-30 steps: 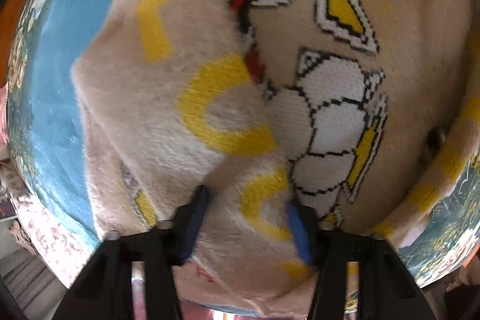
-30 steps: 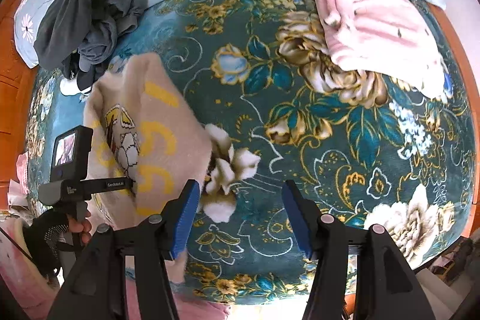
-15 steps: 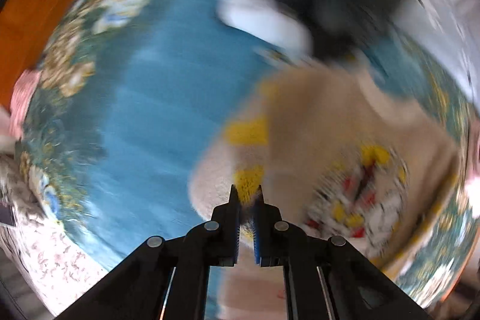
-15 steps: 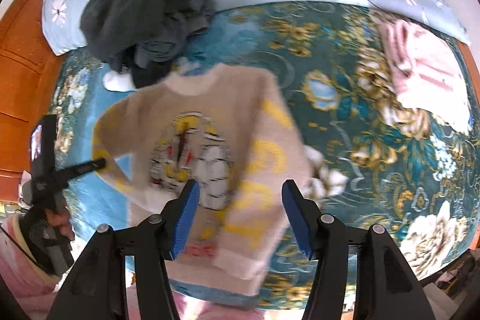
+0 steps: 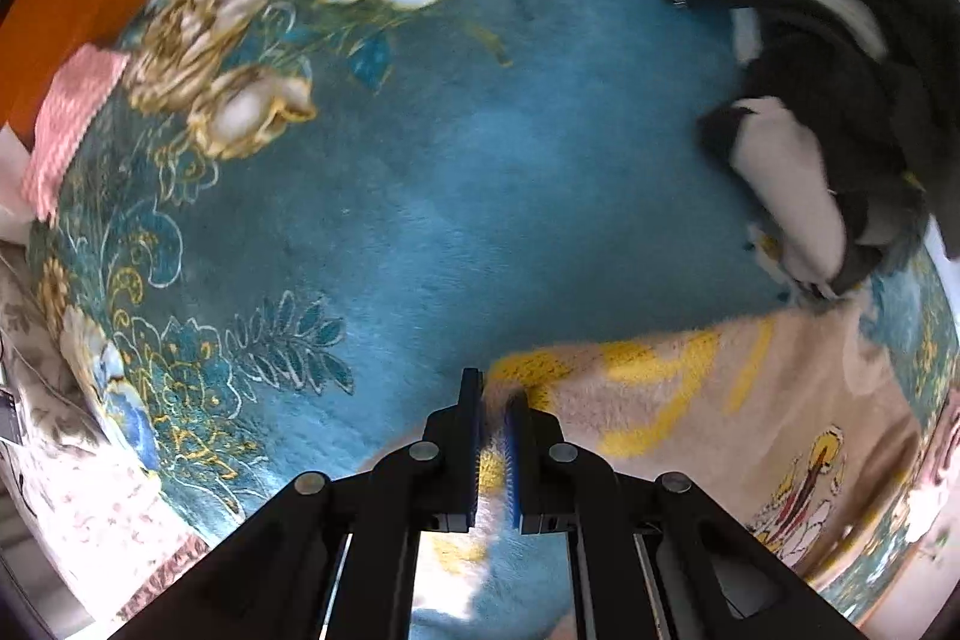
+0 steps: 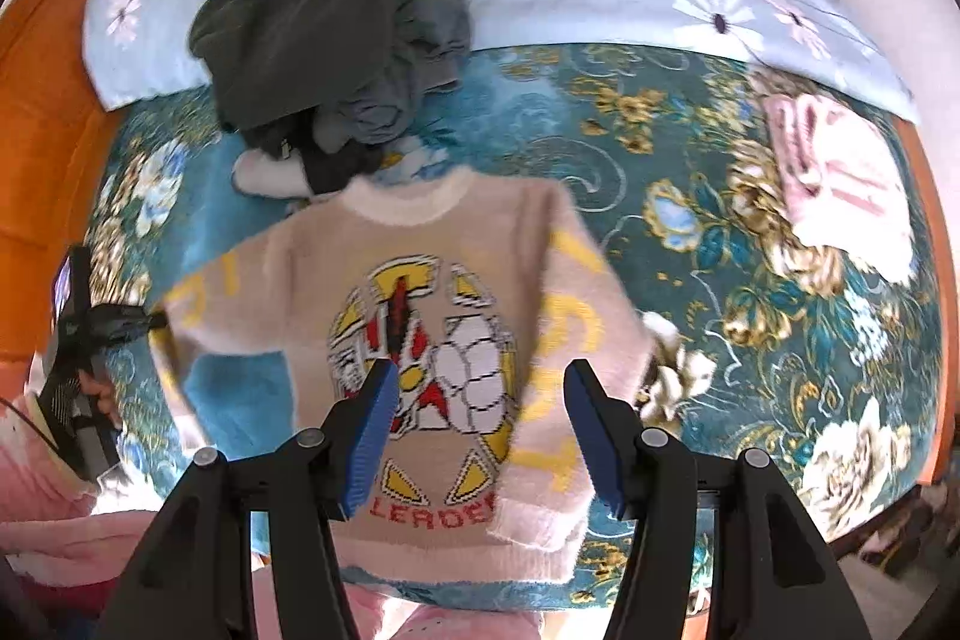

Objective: Fold clothes

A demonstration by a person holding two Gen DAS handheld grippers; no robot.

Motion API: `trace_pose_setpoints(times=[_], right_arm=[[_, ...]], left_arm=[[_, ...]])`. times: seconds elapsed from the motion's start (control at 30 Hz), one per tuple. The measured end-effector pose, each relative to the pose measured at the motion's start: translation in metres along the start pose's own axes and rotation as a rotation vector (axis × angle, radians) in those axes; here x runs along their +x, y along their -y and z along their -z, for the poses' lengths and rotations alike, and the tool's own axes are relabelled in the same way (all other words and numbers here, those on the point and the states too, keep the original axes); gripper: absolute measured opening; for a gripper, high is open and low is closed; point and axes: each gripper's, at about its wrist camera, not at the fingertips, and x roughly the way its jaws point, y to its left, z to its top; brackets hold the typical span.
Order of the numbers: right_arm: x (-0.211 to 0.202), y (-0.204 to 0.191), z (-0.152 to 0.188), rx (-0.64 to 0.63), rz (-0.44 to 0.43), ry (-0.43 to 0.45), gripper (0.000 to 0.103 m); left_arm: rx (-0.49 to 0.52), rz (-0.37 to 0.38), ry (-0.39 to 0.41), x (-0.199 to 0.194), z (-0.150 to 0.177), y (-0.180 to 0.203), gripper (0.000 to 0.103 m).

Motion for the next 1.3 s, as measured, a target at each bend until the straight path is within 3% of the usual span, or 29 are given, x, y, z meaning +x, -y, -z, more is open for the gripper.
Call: trace_pose_setpoints(times=[0.2,0.37,0.43,0.47,0.67,0.87,1.07,1.1,1.13,1.17,1.23,1.3], right_arm=[[-0.003,0.012,-0.006,0.062,0.038,0.014,0.059],[0.017,0.031,-0.002,0.123,0.078,-0.016,0.061],[0.031,0.037,0.004,0.142,0.094,-0.039,0.076],[0.04,0.039,0.007,0.147,0.097,-0.052,0.078],[0.102,0.03,0.026,0.057,0.068,-0.147,0.078],[0.177,0.025,0.036,-0.04,0.043,-0.236,0.078],[0.222,0.029,0.036,-0.127,0.092,-0.274,0.078],[0.226,0.032,0.037,-0.142,0.101,-0.283,0.075],[0.226,0.037,0.037,-0.15,0.1,-0.288,0.063],[0.222,0.045,0.036,-0.151,0.088,-0.29,0.059],[0.215,0.061,0.035,-0.154,0.064,-0.293,0.028],[0.202,0.08,0.032,-0.159,0.058,-0.273,0.011]], left_arm=[[-0.129,0.113,-0.096,0.015,-0.01,-0.017,0.011],[-0.158,0.209,-0.107,-0.011,-0.01,-0.021,0.02],[-0.188,0.231,-0.058,-0.03,-0.009,-0.026,0.039],[-0.202,0.233,-0.015,-0.044,-0.009,-0.03,0.045],[-0.212,0.203,0.154,-0.118,-0.004,-0.036,0.049],[-0.186,0.116,0.286,-0.182,0.057,-0.015,0.052],[-0.152,0.045,0.298,-0.209,0.114,0.021,0.053],[-0.157,0.042,0.299,-0.211,0.121,0.025,0.053],[-0.162,0.039,0.301,-0.212,0.129,0.028,0.053],[-0.168,0.036,0.302,-0.213,0.135,0.031,0.053],[-0.185,0.037,0.296,-0.212,0.141,0.038,0.053],[-0.205,0.056,0.287,-0.21,0.146,0.048,0.053]])
